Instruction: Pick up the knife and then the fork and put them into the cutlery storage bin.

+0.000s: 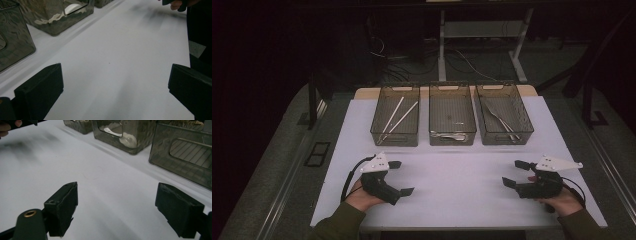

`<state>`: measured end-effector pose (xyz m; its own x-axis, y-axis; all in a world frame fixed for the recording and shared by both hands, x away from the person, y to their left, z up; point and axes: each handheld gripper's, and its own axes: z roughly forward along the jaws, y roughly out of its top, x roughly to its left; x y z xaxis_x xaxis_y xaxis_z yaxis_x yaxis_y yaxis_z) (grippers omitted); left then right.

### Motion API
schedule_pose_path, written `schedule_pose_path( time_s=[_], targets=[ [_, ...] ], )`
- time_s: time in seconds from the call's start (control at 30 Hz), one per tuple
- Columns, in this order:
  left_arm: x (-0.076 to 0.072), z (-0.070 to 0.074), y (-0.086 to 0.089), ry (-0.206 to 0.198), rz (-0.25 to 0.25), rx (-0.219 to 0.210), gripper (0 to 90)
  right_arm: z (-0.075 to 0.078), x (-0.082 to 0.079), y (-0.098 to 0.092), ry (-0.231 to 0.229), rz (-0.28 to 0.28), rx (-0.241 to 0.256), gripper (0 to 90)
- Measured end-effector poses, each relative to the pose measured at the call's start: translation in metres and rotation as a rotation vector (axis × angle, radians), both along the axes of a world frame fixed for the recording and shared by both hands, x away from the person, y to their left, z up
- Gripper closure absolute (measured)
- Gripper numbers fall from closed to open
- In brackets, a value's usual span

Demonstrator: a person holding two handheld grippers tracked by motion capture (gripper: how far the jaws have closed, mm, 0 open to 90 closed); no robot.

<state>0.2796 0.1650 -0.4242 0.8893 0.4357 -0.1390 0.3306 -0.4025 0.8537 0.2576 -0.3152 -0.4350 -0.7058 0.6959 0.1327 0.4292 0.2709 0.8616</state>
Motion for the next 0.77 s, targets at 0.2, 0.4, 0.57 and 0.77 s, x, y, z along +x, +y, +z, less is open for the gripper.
schedule_pose_path(
  time_s=[0.2,0.4,0.57,0.77],
  targets=[
    [-0.0001,-0.0002,0.0004,0.000,0.001,-0.001,0.0,-0.0012,-0.0014,-0.0007,0.004,0.006,0.001,18.2],
    [0.0003,-0.0003,0.0004,0.001,0.003,-0.001,0.0,-0.0018,-0.0016,0.0008,0.010,0.016,-0.011,18.3],
    [0.0002,-0.0002,0.0006,0.000,0.004,0.000,0.0,-0.0025,-0.0017,0.0018,0.013,0.020,-0.020,18.3],
    [0.0004,-0.0002,0.0008,-0.001,0.004,0.001,0.0,-0.0024,-0.0020,0.0026,0.011,0.021,-0.023,18.3]
  ],
)
